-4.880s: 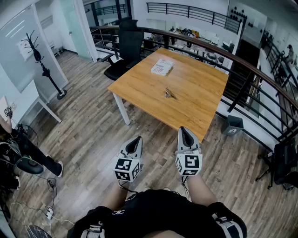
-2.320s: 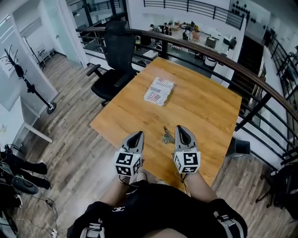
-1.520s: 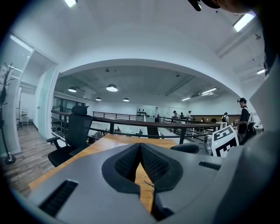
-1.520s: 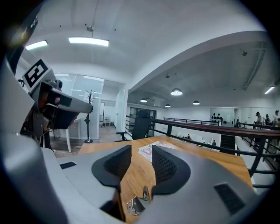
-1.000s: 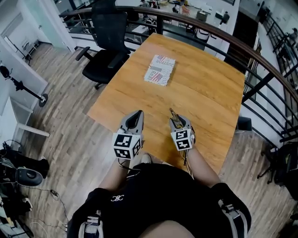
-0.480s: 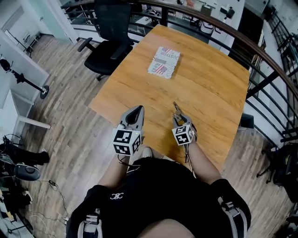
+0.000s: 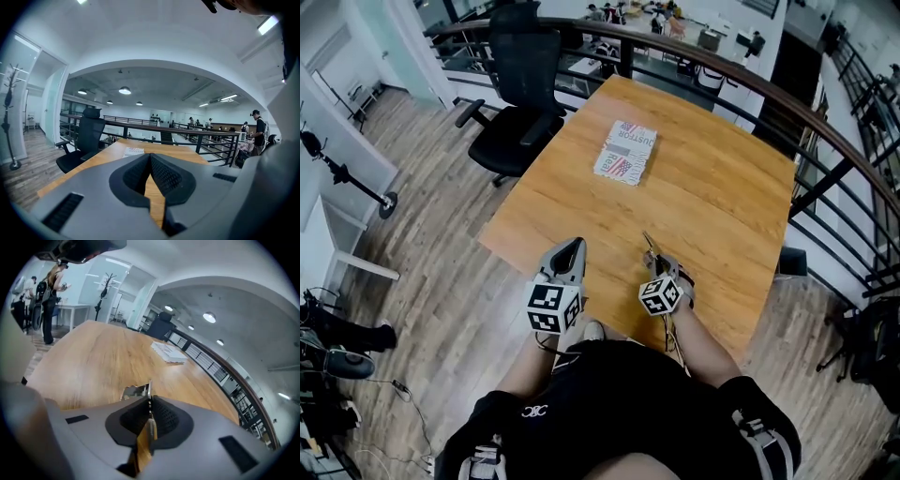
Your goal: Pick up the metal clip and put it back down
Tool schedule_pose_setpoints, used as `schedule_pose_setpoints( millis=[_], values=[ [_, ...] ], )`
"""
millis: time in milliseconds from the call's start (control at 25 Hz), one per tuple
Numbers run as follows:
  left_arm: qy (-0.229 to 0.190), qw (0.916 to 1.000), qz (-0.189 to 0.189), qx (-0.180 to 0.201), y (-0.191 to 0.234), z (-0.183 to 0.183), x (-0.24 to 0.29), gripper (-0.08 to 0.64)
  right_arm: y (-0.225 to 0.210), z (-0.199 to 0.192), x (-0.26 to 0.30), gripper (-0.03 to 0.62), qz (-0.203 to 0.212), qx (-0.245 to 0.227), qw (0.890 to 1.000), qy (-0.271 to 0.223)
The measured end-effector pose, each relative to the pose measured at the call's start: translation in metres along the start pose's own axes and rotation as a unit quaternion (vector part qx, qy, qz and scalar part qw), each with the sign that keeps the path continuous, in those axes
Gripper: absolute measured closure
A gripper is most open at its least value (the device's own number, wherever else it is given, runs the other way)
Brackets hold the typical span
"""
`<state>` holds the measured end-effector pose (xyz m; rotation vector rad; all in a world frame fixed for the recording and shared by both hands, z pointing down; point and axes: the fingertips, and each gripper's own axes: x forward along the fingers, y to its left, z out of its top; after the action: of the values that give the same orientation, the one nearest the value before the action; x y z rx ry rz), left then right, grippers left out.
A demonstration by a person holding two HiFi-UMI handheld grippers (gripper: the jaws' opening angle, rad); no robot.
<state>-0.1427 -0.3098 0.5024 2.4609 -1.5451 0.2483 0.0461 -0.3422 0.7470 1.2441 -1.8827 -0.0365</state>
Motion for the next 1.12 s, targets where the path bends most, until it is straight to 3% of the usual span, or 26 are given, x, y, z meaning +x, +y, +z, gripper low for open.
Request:
schedule_pose_setpoints(
  millis=[40, 360, 640, 840, 1120],
  values=[
    [-0.001, 1.0000, -0.003, 0.001, -0.002, 0.001, 0.002, 0.546, -0.005, 0.001, -0.003, 0.566, -0.006, 0.004, 1.000, -0.006],
    [-0.006, 0.9993, -0.035, 0.012, -0.022, 0.008, 0.020, 0.546, -0.037, 0.008, -0.024, 0.568, -0.032, 0.073, 0.996, -0.036],
    [-0.013, 0.9978, -0.061, 0.020, -0.041, 0.017, 0.033, 0.546, -0.084, 0.042, -0.068, 0.568, -0.068, 0.144, 0.981, -0.108],
    [-0.016, 0.9962, -0.081, 0.028, -0.058, 0.021, 0.038, 0.546, -0.123, 0.071, -0.117, 0.568, -0.090, 0.206, 0.958, -0.176],
    [-0.020, 0.9931, -0.108, 0.041, -0.075, 0.031, 0.042, 0.546, -0.177, 0.104, -0.197, 0.568, -0.140, 0.280, 0.908, -0.277]
  ],
)
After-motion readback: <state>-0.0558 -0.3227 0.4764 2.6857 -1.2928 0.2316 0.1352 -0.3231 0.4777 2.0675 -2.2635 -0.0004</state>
